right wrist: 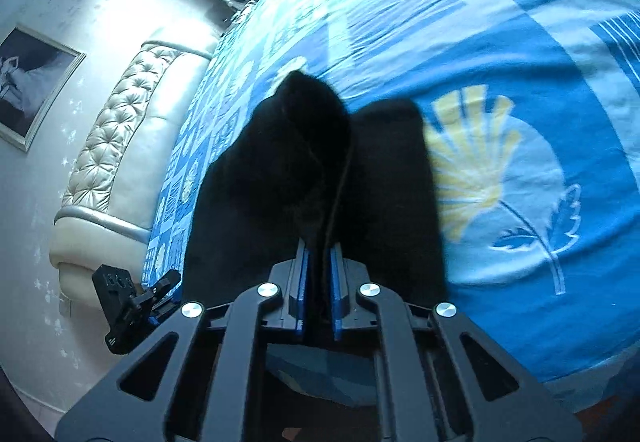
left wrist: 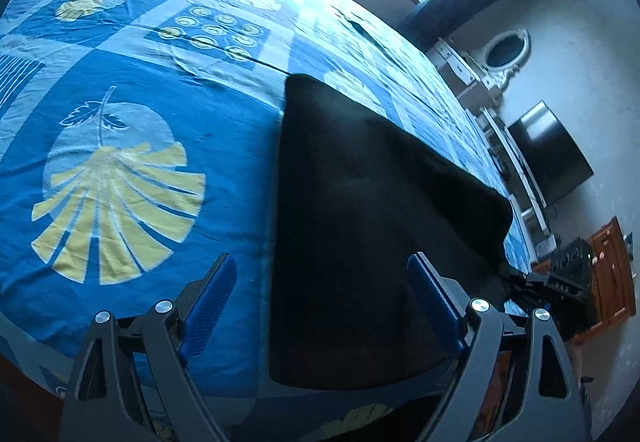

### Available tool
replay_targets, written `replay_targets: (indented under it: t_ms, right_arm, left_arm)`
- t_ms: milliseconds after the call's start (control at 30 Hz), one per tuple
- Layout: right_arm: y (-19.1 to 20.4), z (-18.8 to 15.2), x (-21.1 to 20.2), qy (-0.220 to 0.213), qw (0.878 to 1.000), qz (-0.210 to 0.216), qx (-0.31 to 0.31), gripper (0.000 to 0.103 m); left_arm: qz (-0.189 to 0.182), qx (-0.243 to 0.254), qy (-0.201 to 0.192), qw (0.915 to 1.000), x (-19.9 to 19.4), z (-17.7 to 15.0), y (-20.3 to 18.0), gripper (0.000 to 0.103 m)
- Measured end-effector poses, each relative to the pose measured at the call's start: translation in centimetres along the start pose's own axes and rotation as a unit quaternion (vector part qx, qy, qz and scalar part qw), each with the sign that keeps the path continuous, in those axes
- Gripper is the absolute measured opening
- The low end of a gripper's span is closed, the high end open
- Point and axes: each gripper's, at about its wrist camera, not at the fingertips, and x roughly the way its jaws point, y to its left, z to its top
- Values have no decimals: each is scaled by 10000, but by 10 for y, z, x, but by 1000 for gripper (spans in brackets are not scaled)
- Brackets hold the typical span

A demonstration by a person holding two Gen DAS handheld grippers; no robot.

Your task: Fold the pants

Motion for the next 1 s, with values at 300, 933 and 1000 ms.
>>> replay_targets:
  t_ms: [300, 933, 1000]
  right_arm:
    - [-4, 2, 5, 240, 9995, 48, 218, 16]
    - [5, -5, 16, 469, 9988, 119, -16, 11]
    - [5, -4, 14, 469, 9988, 76, -86, 11]
  left_arm:
    - [60, 248, 120, 9996, 4, -5, -8, 86]
    - [-73, 296, 275, 9992, 5, -9, -13, 86]
    - [-163, 260, 314, 9990, 4, -9, -11, 86]
